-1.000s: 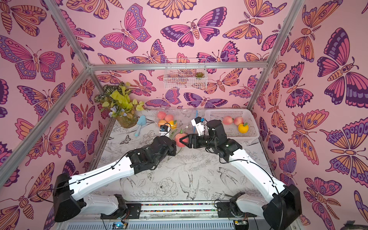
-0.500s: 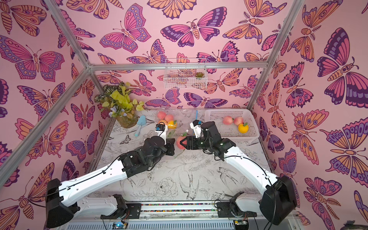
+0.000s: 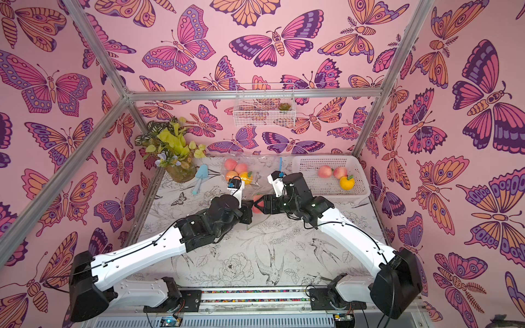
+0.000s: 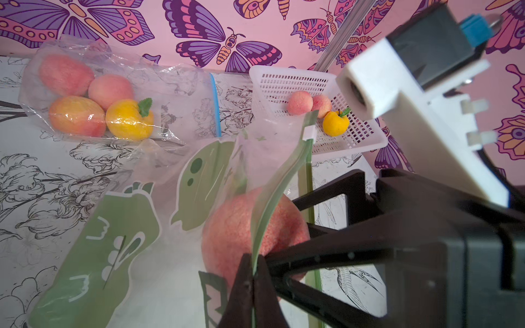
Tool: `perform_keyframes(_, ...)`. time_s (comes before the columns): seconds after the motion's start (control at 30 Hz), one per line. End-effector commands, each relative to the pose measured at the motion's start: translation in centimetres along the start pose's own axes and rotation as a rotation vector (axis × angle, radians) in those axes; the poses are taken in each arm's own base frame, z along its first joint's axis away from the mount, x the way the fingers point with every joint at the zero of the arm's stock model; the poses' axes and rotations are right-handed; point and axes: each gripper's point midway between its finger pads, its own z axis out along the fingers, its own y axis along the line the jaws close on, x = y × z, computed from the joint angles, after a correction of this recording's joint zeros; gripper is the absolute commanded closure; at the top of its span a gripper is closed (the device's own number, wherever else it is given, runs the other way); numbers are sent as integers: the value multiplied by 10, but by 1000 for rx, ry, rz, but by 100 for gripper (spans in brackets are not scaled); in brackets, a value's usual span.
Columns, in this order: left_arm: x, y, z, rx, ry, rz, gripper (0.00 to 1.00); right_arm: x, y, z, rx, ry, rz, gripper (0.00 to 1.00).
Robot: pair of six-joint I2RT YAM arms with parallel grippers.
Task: Place the peach in a zip-top bag and seal the zipper
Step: Place the peach in the zipper food storage bag.
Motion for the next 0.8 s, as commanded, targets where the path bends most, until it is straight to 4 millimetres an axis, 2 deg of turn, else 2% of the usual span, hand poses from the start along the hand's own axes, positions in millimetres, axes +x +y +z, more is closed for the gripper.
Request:
perform_keyframes(0.0, 8, 1, 1, 7, 36, 8, 100, -6, 2, 3, 27, -4, -11, 36)
perform_keyframes(0.13, 4, 6, -5, -7, 12, -3, 100, -6, 2, 2, 48, -9, -37, 30)
perform_keyframes(0.3, 4, 19, -8, -58, -5, -14, 100, -11, 21, -7, 11, -48, -122, 9)
perform_keyframes(0.37, 4, 24, -10, -83, -9, -16, 100, -15, 25, -12, -2, -78, -136, 6)
perform_keyframes(0.5, 1, 35, -16, -138, -25, -10, 100, -24, 29, -28, 13, -143, -177, 7)
perform_keyframes(0.63, -4, 44, -26, -181, -38, 5, 100, -40, 12, -49, 149, -257, -208, 9)
perform_keyframes(0.77, -9, 54, -38, -229, -49, 18, 100, -60, -30, -85, 443, -399, -190, 9)
